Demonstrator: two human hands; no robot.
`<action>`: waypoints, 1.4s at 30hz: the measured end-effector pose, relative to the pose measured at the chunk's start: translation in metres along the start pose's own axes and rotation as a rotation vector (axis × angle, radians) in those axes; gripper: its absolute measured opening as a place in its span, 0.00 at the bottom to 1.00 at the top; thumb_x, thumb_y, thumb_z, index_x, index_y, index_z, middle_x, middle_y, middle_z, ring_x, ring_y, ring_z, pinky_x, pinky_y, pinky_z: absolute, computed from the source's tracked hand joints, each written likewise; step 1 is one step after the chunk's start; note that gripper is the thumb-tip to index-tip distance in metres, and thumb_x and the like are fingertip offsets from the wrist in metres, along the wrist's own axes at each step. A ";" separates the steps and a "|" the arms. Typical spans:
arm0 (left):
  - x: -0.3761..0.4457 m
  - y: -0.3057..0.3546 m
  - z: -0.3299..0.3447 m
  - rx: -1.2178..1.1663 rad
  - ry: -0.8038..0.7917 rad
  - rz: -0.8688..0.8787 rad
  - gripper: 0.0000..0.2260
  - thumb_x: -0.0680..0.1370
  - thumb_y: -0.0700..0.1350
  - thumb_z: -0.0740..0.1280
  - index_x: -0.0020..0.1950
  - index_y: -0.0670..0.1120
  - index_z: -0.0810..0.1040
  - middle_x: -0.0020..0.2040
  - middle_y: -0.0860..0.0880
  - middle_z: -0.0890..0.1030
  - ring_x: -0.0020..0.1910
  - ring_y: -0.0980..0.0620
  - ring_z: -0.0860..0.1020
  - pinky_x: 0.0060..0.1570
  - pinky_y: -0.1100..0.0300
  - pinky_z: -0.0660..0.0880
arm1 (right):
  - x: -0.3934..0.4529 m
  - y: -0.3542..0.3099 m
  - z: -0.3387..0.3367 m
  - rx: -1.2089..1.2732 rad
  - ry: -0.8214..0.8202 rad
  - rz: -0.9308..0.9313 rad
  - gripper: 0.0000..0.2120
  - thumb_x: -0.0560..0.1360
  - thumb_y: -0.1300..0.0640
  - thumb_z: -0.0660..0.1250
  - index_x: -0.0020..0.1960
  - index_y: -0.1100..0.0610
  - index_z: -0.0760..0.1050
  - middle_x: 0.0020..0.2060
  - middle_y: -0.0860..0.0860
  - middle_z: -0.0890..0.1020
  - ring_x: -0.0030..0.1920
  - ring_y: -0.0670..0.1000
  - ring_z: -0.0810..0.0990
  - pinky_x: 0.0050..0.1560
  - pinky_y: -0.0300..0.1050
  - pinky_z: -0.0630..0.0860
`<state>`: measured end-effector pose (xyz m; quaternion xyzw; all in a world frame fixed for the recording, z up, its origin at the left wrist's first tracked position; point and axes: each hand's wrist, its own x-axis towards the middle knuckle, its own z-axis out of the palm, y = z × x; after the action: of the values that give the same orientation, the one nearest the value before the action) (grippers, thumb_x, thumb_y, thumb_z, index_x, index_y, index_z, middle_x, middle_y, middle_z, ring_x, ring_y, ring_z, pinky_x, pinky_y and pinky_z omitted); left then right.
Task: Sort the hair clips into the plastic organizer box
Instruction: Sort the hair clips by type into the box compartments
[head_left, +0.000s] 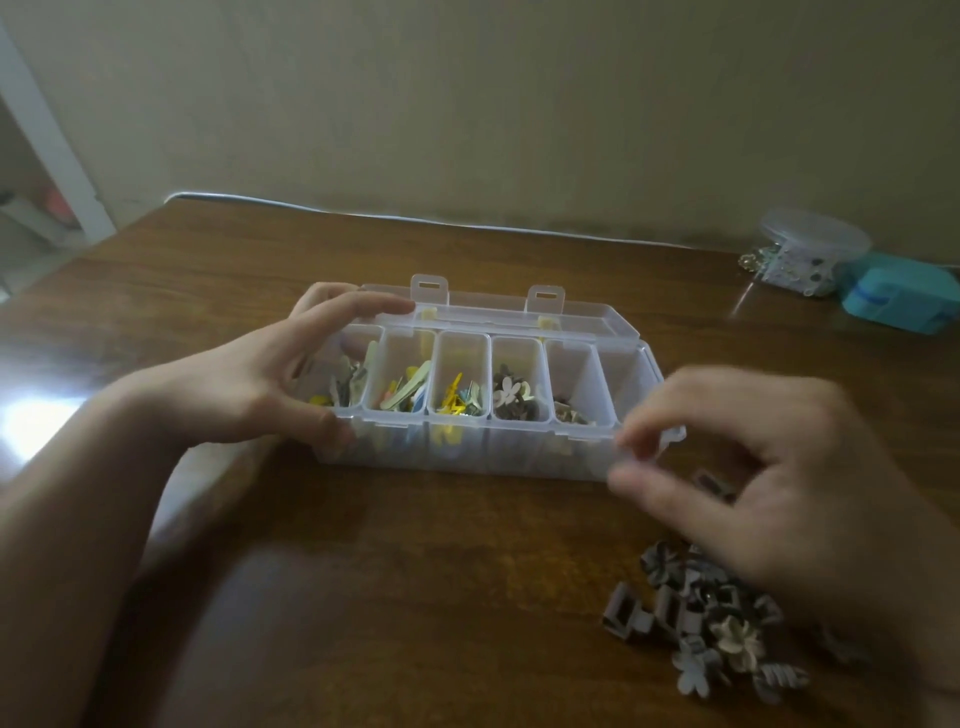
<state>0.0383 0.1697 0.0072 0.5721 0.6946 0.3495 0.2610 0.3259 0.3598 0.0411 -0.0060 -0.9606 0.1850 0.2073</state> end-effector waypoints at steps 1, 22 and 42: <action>0.000 0.000 0.000 -0.002 0.001 0.001 0.42 0.59 0.56 0.76 0.71 0.69 0.65 0.67 0.63 0.65 0.67 0.58 0.72 0.62 0.66 0.70 | -0.002 -0.004 -0.005 -0.010 -0.132 -0.045 0.09 0.72 0.41 0.68 0.47 0.45 0.80 0.40 0.38 0.80 0.41 0.37 0.79 0.40 0.33 0.74; 0.001 -0.003 0.000 -0.007 0.002 -0.008 0.43 0.58 0.57 0.76 0.71 0.70 0.65 0.66 0.67 0.65 0.69 0.63 0.68 0.64 0.59 0.67 | 0.023 0.023 0.021 -0.144 0.104 0.113 0.15 0.76 0.43 0.63 0.52 0.50 0.82 0.53 0.44 0.83 0.59 0.46 0.76 0.59 0.52 0.75; 0.000 -0.001 -0.001 -0.016 -0.003 -0.001 0.42 0.59 0.55 0.76 0.71 0.70 0.65 0.67 0.65 0.65 0.67 0.58 0.72 0.63 0.58 0.70 | -0.007 0.009 -0.006 -0.218 -0.522 0.041 0.13 0.75 0.45 0.64 0.57 0.32 0.69 0.54 0.30 0.72 0.55 0.35 0.73 0.54 0.38 0.74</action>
<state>0.0371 0.1698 0.0068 0.5701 0.6917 0.3542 0.2666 0.3340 0.3702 0.0406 0.0001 -0.9954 0.0801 -0.0530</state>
